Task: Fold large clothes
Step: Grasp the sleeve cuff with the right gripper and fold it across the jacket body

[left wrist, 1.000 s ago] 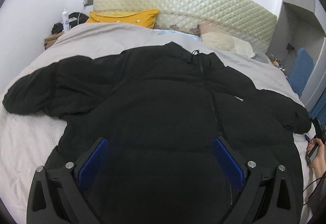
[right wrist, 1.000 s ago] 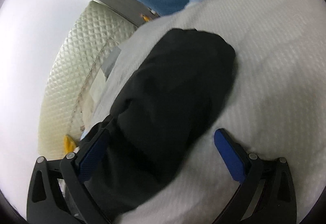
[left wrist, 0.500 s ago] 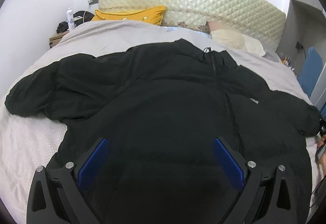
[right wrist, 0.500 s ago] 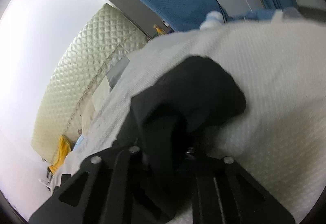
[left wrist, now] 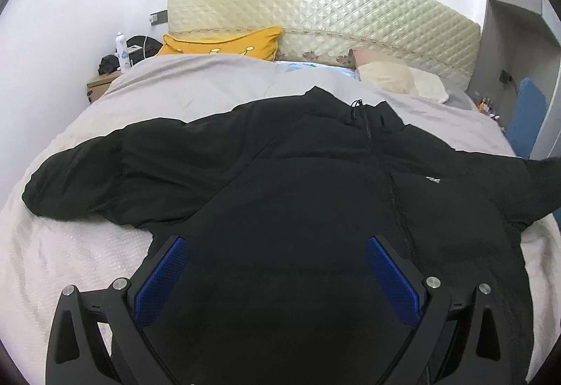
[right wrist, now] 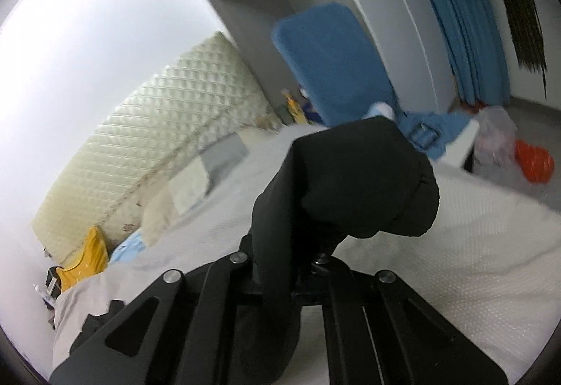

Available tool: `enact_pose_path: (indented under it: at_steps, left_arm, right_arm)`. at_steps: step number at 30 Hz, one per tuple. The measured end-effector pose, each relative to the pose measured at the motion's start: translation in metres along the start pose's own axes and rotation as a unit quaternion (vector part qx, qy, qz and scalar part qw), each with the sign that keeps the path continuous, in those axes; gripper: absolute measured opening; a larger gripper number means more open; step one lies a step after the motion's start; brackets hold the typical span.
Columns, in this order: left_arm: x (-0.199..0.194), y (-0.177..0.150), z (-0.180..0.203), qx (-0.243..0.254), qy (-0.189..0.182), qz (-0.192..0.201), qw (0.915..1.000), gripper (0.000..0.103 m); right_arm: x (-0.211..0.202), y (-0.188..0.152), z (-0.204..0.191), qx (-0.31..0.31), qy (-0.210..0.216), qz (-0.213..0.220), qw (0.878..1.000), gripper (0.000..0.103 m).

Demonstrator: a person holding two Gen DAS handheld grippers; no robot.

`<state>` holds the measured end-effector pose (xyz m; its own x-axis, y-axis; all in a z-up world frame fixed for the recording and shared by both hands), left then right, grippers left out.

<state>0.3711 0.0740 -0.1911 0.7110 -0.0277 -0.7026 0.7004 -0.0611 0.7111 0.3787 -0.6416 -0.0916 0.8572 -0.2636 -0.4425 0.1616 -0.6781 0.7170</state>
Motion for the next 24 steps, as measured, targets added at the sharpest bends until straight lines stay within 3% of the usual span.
enact_pose_path:
  at_steps: [6,13,19,24]
  left_arm:
    - [-0.024,0.003,-0.006,0.007,-0.014,0.023,0.9996,0.103]
    - [-0.053,0.009,-0.023,0.004,-0.023,0.056,0.9981,0.103]
    - [-0.064,0.007,-0.046,-0.016,-0.029,0.067,0.9972,0.103]
    - [-0.072,0.011,-0.062,-0.036,-0.031,0.080,0.9957,0.103]
  right_arm:
    - [-0.050,0.005,-0.099,-0.071,0.030,0.010,0.997,0.007]
    - [-0.112,-0.022,-0.237,-0.173,0.085,0.028,0.981,0.007]
    - [-0.140,-0.092,-0.338,-0.242,0.134,0.024,0.961,0.007]
    - [-0.144,-0.189,-0.406,-0.306,0.179,-0.008,0.935,0.008]
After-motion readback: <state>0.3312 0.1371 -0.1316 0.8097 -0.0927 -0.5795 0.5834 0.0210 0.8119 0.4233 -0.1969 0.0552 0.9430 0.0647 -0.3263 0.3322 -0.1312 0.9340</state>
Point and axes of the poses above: each gripper's, at about its wrist camera, not at the fingertips, and x roughly the way its jaws point, z to its right, y to its top, the point moved 7 cm from there along x, roughly the way its jaws point, and after that the axes turned 6 degrees about x, right-handed, at the moved point
